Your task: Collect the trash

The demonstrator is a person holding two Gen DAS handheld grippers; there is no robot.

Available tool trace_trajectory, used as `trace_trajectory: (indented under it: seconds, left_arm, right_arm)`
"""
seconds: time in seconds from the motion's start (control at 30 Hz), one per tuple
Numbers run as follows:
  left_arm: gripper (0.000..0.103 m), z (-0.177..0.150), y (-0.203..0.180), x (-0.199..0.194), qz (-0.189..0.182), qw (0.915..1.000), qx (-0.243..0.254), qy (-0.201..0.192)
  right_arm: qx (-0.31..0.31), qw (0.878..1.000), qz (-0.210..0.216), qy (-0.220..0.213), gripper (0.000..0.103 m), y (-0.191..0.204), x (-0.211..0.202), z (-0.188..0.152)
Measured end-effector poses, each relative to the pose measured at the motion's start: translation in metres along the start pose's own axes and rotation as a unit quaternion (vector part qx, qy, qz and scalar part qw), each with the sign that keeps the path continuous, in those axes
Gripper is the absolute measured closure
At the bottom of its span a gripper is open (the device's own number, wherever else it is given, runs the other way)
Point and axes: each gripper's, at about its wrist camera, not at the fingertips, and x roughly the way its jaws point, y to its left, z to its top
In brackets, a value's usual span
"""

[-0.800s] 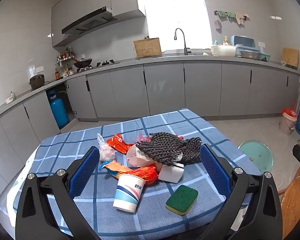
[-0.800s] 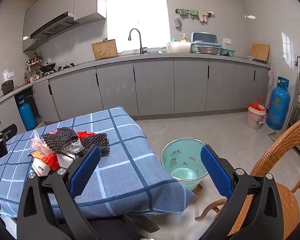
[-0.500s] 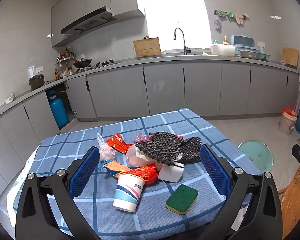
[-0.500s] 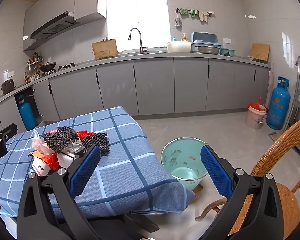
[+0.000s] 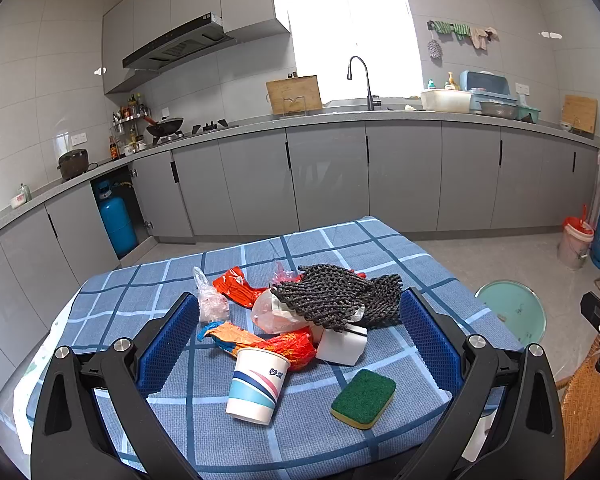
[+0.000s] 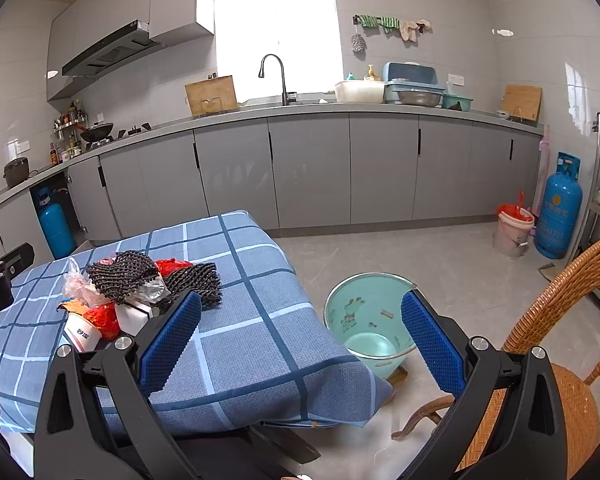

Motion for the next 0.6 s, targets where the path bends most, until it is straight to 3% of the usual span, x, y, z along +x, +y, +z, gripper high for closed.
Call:
trace_trajectory:
  seconds: [0.6]
  left_arm:
    - [0.004, -0.0012, -0.0005, -0.0008, 0.0, 1.0, 0.0, 0.0]
  right_arm:
    - [0.002, 1.0, 0.001, 0.002, 0.005, -0.0029, 0.0035, 0.0025]
